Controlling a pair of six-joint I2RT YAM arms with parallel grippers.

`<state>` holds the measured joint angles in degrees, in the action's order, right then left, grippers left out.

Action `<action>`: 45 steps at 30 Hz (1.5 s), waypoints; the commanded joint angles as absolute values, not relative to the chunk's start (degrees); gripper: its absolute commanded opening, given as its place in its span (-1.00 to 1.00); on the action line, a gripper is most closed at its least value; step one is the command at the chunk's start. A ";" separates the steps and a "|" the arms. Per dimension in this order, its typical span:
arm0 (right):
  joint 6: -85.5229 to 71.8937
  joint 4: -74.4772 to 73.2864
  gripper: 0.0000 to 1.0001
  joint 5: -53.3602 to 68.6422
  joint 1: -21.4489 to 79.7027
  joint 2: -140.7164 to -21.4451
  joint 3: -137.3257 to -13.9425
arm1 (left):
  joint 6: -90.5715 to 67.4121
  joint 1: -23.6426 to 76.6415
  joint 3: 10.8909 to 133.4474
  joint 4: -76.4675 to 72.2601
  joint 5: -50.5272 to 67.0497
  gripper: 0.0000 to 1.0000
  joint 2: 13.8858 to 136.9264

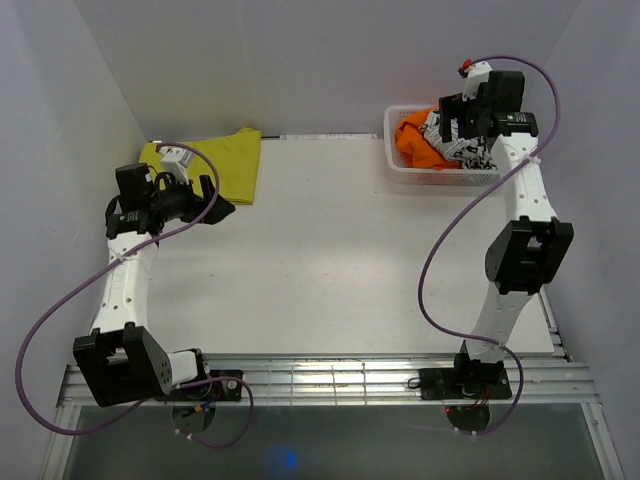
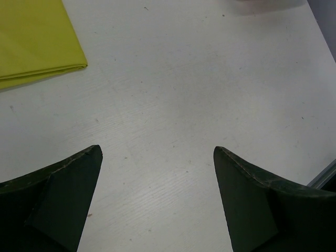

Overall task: Fold and stack the trousers
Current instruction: Grab the trousers from the pile, then move the trousers to the center of the board

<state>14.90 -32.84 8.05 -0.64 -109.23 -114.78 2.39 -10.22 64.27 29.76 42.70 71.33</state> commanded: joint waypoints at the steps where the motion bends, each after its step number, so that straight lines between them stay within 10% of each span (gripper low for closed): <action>1: 13.36 -33.14 0.80 4.75 -1.58 -117.49 -122.77 | 1.41 -10.28 66.27 28.83 44.92 0.96 71.28; 11: 15.47 -29.36 0.93 1.31 -3.86 -135.70 -132.53 | 1.23 -10.28 65.56 29.09 43.77 0.96 73.56; 18: 13.46 -28.13 -0.84 7.03 -7.46 -127.48 -132.10 | 0.62 -10.28 67.85 29.53 42.98 0.96 75.49; 37: 7.22 -16.79 -0.85 25.72 -9.05 -78.94 -118.93 | -2.64 -10.28 74.62 33.31 43.68 0.96 74.71; 45: -1.13 -17.31 -0.84 38.84 -6.61 -64.71 -88.66 | 1.91 -10.28 73.75 33.92 47.45 0.96 71.64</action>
<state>3.42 -18.31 31.97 -8.40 -64.29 -99.55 -1.34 -10.22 73.01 33.12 43.86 75.79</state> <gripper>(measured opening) 0.215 0.979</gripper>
